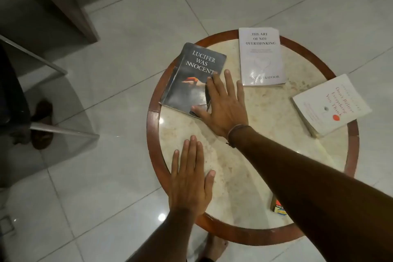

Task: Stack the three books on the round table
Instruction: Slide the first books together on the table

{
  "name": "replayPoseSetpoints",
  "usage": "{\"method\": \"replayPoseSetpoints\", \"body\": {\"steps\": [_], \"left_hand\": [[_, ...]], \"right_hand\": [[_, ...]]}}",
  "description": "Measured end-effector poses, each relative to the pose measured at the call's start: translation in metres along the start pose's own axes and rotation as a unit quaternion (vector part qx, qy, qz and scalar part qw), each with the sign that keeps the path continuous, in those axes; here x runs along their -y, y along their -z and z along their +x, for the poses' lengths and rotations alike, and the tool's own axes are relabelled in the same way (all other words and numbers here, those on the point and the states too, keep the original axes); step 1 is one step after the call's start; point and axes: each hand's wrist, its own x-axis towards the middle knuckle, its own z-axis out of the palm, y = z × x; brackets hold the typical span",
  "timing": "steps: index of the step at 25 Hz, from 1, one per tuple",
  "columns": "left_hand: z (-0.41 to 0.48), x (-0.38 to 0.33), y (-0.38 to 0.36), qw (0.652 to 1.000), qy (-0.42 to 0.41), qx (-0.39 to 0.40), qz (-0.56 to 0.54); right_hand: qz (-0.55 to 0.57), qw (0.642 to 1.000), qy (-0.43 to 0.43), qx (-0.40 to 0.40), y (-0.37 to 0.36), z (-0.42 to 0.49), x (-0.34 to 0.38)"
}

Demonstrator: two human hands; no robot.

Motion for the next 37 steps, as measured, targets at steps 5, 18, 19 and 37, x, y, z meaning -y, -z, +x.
{"method": "replayPoseSetpoints", "body": {"steps": [5, 18, 19, 37], "left_hand": [[-0.004, -0.001, -0.003, 1.0, -0.003, -0.003, 0.006], [-0.005, 0.0, -0.007, 0.999, -0.004, -0.044, 0.01], [-0.006, 0.0, -0.008, 0.999, -0.005, -0.044, 0.01], [-0.008, 0.004, -0.02, 0.999, -0.006, -0.032, 0.032]], "right_hand": [[-0.055, 0.989, 0.13, 0.033, 0.008, 0.026, -0.033], [-0.088, 0.96, 0.256, 0.067, 0.014, 0.055, -0.063], [-0.092, 0.959, 0.257, 0.073, 0.015, 0.053, -0.066], [0.415, 0.807, -0.405, 0.114, 0.075, 0.088, -0.135]]}}
